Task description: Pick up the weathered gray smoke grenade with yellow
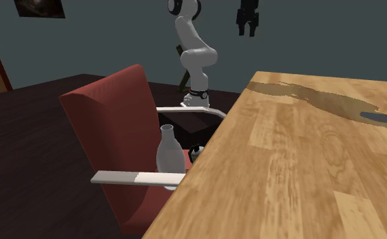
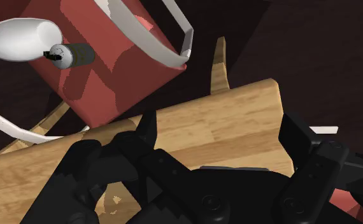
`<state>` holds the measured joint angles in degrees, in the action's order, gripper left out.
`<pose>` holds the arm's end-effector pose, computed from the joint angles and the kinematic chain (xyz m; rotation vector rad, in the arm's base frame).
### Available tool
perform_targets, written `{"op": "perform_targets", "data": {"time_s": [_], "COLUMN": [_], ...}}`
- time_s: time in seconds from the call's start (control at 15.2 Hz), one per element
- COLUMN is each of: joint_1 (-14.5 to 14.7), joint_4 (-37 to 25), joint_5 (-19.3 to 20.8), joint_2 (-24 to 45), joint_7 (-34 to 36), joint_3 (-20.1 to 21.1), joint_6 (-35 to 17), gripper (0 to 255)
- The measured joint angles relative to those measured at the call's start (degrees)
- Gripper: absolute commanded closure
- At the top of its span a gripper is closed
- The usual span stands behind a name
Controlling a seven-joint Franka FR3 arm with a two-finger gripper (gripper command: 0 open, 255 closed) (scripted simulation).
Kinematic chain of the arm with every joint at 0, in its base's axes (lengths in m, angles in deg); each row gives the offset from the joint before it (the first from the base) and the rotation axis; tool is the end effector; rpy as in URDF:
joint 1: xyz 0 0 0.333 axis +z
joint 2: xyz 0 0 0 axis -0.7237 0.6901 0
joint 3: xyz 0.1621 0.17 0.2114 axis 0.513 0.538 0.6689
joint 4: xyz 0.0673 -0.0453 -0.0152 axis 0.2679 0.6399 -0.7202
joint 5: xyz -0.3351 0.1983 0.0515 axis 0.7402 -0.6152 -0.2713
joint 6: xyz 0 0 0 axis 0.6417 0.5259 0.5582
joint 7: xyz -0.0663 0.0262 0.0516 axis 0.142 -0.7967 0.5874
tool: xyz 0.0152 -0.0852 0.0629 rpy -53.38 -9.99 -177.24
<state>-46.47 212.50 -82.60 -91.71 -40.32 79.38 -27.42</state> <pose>0.3162 0.0252 0.6255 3.0591 0.2403 0.1328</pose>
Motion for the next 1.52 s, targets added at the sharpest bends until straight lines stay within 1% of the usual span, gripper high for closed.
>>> {"op": "perform_targets", "data": {"time_s": [0.07, 0.2, 0.46, 0.66, 0.92, 1.12, 1.32, 1.52], "joint_1": [0.0, -0.3, -1.4, -2.4, -3.6, -4.3, -4.6, -4.5], "joint_4": [0.0, 2.1, 6.4, 10.0, 13.0, 14.2, 14.9, 14.3], "joint_5": [0.0, 0.5, 2.3, 3.7, 5.3, 6.2, 6.4, 5.8], "joint_2": [0.0, -0.4, -0.2, 0.7, 4.0, 7.6, 11.6, 16.4], "joint_7": [0.0, -1.3, -5.5, -8.9, -13.4, -17.1, -20.7, -24.6], "joint_3": [0.0, -1.2, -5.3, -8.7, -13.4, -17.1, -20.7, -24.2], "joint_6": [0.0, -1.9, -7.1, -12.2, -19.2, -24.5, -29.7, -34.2], "gripper": [0, 0, 0, 0, 0, 0, 0, 0]}}
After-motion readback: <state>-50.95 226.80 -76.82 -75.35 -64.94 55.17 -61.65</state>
